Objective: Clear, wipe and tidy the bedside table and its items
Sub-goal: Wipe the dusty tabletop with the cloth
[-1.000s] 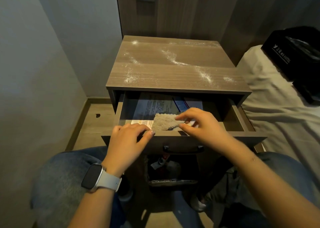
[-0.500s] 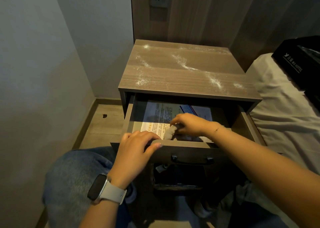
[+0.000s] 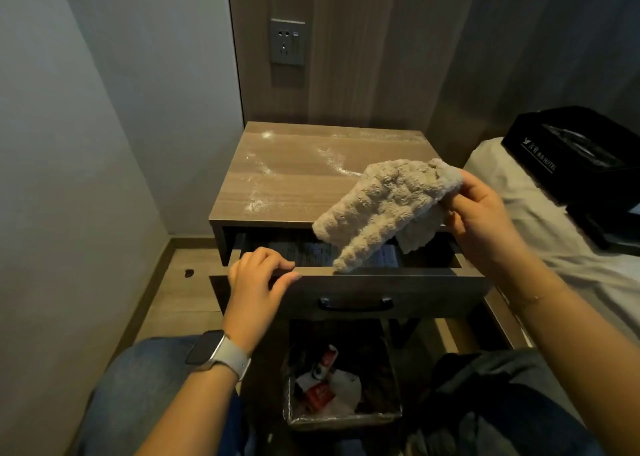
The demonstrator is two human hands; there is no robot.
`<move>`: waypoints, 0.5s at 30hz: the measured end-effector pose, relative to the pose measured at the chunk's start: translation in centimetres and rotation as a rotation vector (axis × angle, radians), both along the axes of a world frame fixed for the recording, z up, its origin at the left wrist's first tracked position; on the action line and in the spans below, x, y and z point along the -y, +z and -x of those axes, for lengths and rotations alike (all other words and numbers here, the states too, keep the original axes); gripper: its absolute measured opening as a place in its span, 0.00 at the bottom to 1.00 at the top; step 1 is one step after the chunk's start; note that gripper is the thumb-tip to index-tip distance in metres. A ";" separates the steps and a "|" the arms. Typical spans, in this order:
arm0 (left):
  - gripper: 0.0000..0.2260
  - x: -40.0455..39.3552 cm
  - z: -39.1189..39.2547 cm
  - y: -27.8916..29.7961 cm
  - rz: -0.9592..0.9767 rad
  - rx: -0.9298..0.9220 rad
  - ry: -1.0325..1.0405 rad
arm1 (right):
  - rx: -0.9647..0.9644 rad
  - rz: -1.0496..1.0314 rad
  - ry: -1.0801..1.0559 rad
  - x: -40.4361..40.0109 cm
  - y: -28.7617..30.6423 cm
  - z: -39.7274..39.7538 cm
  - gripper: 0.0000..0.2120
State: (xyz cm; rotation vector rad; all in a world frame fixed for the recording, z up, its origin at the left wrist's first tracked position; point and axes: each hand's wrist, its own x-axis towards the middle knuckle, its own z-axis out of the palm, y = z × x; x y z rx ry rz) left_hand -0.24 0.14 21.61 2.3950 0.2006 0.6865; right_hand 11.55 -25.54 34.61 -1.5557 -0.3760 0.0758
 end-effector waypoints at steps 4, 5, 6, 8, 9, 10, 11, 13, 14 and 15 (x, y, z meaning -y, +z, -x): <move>0.03 1.2 -0.8 0.3 -0.065 0.060 0.105 | -0.300 -0.373 0.004 0.9 0.5 0.3 0.17; 0.03 1.9 -0.6 0.3 -0.029 0.066 0.101 | -0.354 -0.450 -0.008 1.4 0.4 0.4 0.20; 0.04 2.7 -0.3 0.1 0.040 0.060 0.085 | -0.377 -0.505 -0.003 1.8 0.3 0.5 0.23; 0.09 4.8 0.7 -0.7 0.255 0.017 0.069 | -0.390 -0.567 -0.007 2.6 -0.2 0.6 0.23; 0.14 5.8 1.1 -1.2 0.374 -0.019 0.077 | -0.389 -0.572 -0.013 2.9 -0.4 0.8 0.22; 0.19 6.6 1.3 -1.5 0.482 -0.070 0.092 | -0.390 -0.567 -0.019 3.2 -0.9 0.9 0.21; 0.26 7.3 1.3 -1.8 0.574 -0.141 0.105 | -0.401 -0.552 -0.029 3.5 -1.5 0.9 0.20; 0.34 8.1 0.6 -1.8 0.718 -0.290 0.097 | -0.460 -0.520 -0.038 4.2 -3.1 0.9 0.19; 0.36 8.3 0.1 -1.6 0.761 -0.340 0.075 | -0.497 -0.517 -0.027 4.4 -3.8 1.0 0.20; 0.37 8.5 -0.4 -1.5 0.788 -0.373 0.050 | -0.534 -0.506 -0.014 4.7 -4.6 1.0 0.20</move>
